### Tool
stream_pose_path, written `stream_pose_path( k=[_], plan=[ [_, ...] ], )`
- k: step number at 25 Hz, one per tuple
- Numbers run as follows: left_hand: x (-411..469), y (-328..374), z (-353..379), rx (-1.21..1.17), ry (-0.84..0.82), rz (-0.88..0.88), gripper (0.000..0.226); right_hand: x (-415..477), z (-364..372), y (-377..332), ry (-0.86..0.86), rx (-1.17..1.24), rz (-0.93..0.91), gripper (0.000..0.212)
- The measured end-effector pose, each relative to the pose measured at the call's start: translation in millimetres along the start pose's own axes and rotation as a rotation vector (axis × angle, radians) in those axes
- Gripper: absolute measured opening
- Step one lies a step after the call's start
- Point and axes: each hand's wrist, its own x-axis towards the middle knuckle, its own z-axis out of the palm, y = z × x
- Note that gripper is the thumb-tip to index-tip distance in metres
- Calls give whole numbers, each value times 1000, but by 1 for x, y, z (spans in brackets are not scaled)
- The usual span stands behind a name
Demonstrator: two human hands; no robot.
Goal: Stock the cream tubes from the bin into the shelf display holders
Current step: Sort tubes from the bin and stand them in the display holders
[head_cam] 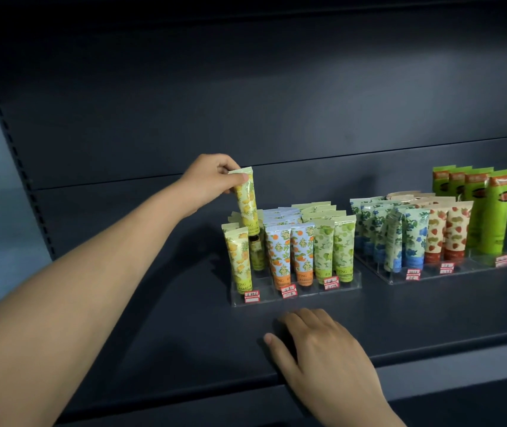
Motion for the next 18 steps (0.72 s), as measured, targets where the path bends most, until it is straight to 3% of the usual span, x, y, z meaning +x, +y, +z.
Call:
stream_pose_path(
  k=[8,18],
  plan=[
    [-5,-13,16,97,-60,-29,6,0,0,2,-47,-12,-8,38],
    [-11,-19,32,248,-200,-39,3,-1,-2,2,-50,-3,-6,35]
  ],
)
